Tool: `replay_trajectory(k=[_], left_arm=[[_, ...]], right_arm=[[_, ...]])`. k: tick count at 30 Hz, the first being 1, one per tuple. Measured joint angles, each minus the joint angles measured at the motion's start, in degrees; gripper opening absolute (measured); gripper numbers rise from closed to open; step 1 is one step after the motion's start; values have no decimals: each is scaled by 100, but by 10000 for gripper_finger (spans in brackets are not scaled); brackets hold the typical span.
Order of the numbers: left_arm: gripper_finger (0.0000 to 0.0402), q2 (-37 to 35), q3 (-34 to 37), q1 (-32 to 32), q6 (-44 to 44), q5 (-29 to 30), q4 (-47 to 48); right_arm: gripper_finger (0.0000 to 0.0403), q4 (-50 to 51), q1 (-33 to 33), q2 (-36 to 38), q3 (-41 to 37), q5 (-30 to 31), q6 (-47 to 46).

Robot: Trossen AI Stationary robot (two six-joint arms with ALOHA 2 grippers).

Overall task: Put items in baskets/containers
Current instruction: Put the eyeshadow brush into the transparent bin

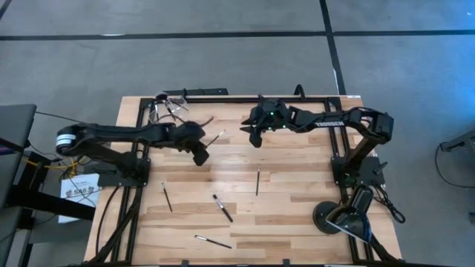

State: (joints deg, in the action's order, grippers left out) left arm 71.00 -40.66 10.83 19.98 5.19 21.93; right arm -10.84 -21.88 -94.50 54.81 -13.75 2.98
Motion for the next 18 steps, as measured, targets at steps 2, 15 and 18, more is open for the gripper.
replay_trajectory(k=[2, 15, 18], left_arm=[[7, -372, -2, 0, -52, 104, -100], [7, -1373, 1227, -288, -388, 40, -3563], [6, -1283, 1485, -332, -531, 28, -4485]], right_arm=[[107, -369, -52, 0, -17, -763, -92], [128, -4705, 303, -137, -702, -1861, -1759], [156, -4962, 505, -347, -605, -1378, -1814]])
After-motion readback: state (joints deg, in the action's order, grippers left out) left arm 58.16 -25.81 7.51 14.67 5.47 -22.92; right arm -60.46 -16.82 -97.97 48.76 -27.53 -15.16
